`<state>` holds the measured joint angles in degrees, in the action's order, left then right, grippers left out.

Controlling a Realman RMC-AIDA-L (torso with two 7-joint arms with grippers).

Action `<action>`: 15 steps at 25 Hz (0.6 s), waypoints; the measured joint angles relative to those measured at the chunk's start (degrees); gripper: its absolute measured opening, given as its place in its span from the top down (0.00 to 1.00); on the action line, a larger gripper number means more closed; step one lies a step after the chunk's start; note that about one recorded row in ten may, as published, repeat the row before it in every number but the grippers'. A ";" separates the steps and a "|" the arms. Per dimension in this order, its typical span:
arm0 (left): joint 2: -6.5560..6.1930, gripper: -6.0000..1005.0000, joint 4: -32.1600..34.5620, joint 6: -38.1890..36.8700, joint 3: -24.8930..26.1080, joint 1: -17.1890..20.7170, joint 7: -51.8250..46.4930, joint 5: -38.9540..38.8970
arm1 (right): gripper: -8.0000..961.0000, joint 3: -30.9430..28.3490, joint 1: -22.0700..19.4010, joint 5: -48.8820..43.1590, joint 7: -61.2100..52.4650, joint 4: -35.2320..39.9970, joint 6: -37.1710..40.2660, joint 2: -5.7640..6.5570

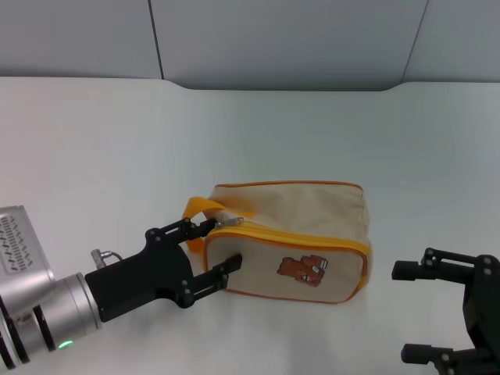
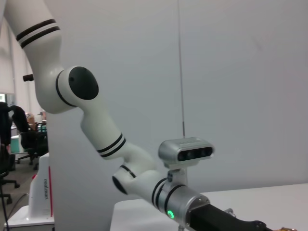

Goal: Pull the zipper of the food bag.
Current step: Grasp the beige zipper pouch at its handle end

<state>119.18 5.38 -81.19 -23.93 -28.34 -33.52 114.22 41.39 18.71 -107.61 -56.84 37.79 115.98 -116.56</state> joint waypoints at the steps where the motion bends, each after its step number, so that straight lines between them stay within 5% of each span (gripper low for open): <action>1: 0.00 0.25 -0.30 0.11 0.01 0.00 0.65 -0.12 | 0.12 0.00 0.00 0.00 0.00 0.00 0.00 0.00; 3: 0.00 0.25 -0.72 0.55 0.00 -0.22 1.24 -0.19 | 0.12 -0.22 0.00 -0.01 0.01 0.00 0.00 0.00; 15: -0.01 0.66 -0.84 0.18 -0.34 -0.57 3.59 0.08 | 0.12 -1.91 -0.25 0.33 0.58 -0.05 0.04 -0.11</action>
<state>119.18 4.54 -81.01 -24.26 -28.90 -29.93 114.30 39.48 18.46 -107.28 -56.26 37.75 116.02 -116.67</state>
